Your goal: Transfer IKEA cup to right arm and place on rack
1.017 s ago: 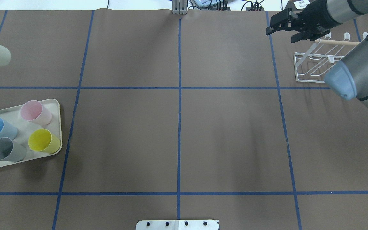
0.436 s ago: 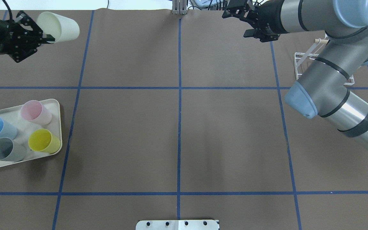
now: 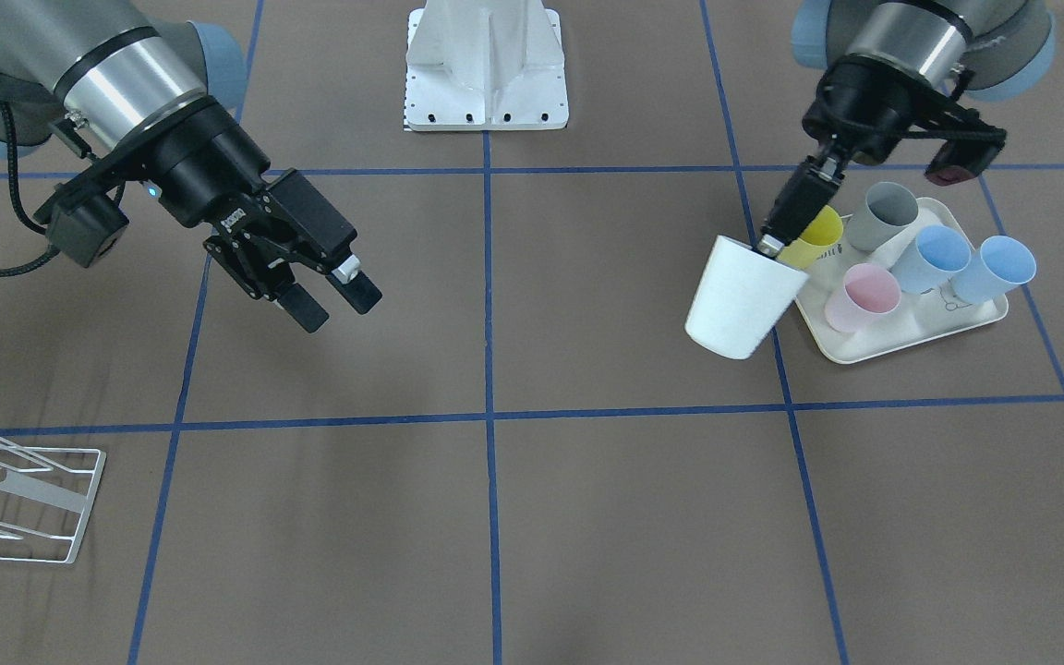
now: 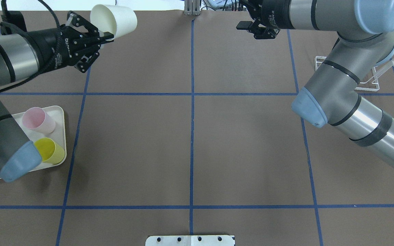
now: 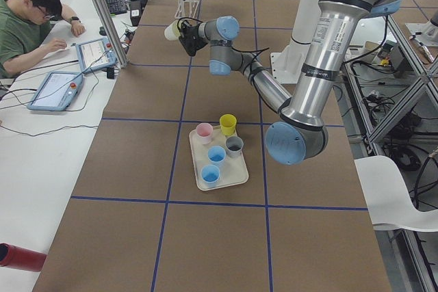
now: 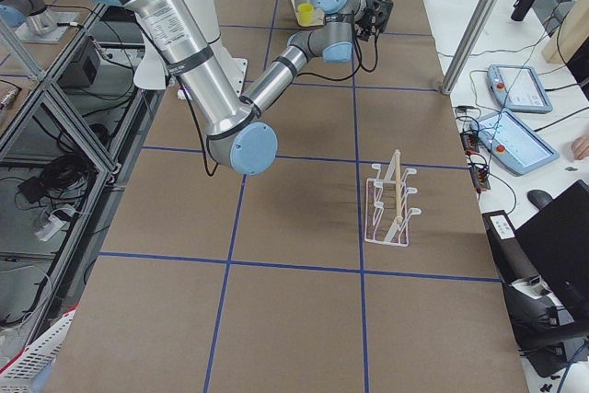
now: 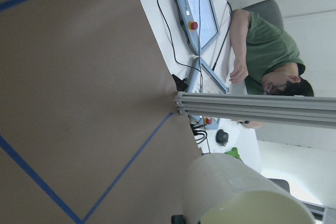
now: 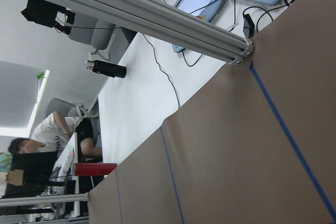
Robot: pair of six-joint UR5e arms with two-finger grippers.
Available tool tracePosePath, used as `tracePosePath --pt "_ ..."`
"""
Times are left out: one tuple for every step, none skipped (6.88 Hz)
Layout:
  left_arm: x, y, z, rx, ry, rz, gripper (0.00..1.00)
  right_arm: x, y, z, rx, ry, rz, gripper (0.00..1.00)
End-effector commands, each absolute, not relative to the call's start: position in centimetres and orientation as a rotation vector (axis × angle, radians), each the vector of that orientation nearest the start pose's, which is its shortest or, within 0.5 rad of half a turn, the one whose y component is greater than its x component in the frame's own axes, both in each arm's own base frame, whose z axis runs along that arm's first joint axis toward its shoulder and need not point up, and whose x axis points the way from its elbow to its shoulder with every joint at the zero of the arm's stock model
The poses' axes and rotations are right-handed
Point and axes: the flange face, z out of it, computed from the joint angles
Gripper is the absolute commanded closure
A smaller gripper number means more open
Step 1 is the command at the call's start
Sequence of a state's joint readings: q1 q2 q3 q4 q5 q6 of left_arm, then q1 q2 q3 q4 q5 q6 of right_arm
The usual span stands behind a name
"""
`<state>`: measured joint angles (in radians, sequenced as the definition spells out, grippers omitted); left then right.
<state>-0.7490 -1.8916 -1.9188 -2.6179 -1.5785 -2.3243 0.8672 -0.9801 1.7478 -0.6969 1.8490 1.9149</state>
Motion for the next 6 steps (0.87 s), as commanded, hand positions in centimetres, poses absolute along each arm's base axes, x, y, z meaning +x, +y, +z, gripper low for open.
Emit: tracePosePath --pt "31.9 -44.4 21.0 -0.095 2.136 -1.098 1.00 -32.0 -51.0 12.5 0.131 -1.828 0.696 0.00" --pt "33.5 -44.5 19.8 -0.106 2.223 -1.105 1.00 -32.9 -50.1 12.3 0.108 -1.849 0.676 0.00" --pt "35.0 -44.9 19.1 -0.119 2.266 -1.094 1.00 -33.8 -49.6 12.3 0.104 -1.851 0.676 0.00" --pt "35.9 -45.0 19.3 -0.128 2.297 -1.086 1.00 -34.4 -49.2 12.1 0.101 -1.853 0.677 0.00" --pt "37.9 -44.7 18.3 -0.138 2.310 -1.091 1.00 -34.8 -48.9 11.3 0.095 -1.866 0.665 0.00" --pt "38.6 -45.0 18.6 -0.136 2.308 -1.090 1.00 -35.0 -48.8 11.2 0.091 -1.868 0.663 0.00"
